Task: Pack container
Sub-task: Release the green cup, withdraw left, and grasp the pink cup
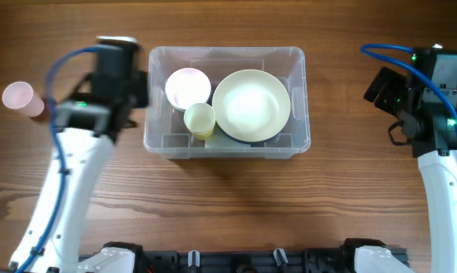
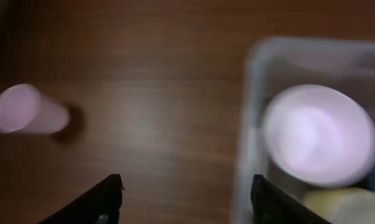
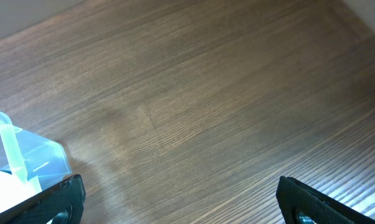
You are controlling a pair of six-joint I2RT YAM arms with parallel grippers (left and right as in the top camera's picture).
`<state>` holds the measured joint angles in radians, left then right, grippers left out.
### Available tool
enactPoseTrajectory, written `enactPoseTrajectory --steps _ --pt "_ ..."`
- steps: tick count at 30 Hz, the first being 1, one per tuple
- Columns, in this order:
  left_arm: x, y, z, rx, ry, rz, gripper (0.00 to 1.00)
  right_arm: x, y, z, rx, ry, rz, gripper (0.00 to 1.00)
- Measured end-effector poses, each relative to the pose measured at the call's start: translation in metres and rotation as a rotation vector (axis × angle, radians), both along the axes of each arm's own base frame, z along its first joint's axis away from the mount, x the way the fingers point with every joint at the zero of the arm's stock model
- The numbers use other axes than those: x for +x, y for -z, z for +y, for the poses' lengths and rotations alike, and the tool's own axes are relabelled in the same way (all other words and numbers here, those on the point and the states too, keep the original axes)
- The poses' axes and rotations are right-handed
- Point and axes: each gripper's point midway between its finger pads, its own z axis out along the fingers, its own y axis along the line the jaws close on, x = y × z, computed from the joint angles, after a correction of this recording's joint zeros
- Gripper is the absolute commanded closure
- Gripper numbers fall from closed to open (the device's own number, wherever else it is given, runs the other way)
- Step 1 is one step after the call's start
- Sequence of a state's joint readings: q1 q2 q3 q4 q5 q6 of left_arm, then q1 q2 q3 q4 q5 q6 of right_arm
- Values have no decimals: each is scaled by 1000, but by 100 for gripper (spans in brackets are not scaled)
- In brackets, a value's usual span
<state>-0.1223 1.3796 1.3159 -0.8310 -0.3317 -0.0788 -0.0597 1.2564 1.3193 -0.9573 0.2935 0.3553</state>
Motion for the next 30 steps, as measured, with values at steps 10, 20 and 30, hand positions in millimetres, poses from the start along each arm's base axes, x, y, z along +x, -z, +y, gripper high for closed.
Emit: enactPoseTrajectory --steps 10,20,30 --pt "-3 -18 142 -2 -386 -139 44 0 0 0 0 0 0 0" --pt "6 47 221 -3 -451 -22 40 0 0 0 0 0 0 0" --pt "43 105 241 58 -273 53 36 0 0 0 0 0 0 0"
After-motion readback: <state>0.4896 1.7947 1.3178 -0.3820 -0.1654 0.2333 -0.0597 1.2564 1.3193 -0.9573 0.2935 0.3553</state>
